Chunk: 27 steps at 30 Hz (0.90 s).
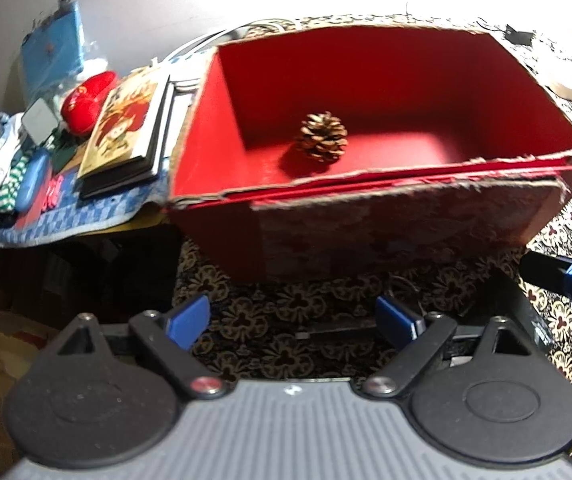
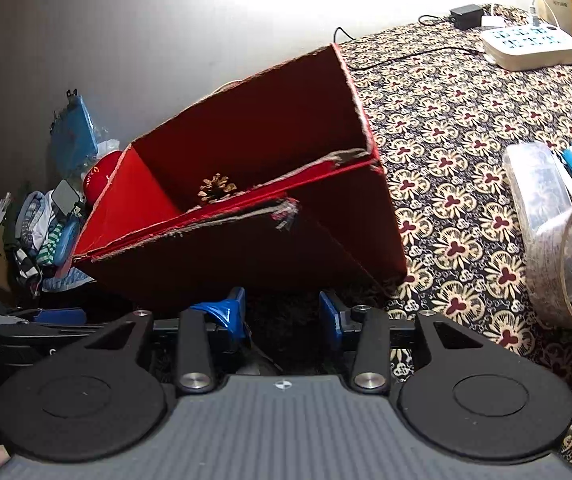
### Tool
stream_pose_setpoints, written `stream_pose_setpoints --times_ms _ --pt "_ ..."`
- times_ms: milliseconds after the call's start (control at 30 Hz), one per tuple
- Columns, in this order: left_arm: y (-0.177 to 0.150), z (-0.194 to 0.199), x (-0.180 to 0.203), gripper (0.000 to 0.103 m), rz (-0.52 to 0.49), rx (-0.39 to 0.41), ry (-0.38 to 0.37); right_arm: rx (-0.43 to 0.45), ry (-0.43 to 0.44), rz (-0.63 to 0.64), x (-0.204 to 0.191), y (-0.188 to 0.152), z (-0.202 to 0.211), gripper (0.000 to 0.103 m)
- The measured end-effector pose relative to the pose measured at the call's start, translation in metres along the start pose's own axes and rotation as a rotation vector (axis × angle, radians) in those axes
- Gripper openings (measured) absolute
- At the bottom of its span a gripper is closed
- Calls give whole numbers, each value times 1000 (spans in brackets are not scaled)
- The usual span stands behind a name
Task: Organize rigid objects
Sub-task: 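Withdraw the right gripper and lower it toward the black meter, then close the right gripper on the black meter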
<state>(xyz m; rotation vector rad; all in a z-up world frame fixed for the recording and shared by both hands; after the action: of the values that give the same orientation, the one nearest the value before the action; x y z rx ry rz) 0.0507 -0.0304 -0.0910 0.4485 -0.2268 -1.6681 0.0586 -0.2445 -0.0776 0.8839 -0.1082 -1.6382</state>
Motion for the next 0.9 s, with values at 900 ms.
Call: stream_pose_setpoints --times_ms 900 --pt "-28 -5 60 100 -122 -19 -503 -128 -48 -12 33 -23 -15 25"
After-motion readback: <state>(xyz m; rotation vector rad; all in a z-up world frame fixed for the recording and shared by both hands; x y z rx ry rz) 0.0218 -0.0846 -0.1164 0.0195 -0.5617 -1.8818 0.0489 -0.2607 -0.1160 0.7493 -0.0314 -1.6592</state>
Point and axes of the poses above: each gripper's, at about its wrist camera, not at the fingertips, and z roughly against the way its jaws point, x to its right, y to its top, the point moved 10 cm from there along -z, roughly the way its jaws point, and after that the axes turned 5 degrees about -x, right-handed, at the moved point
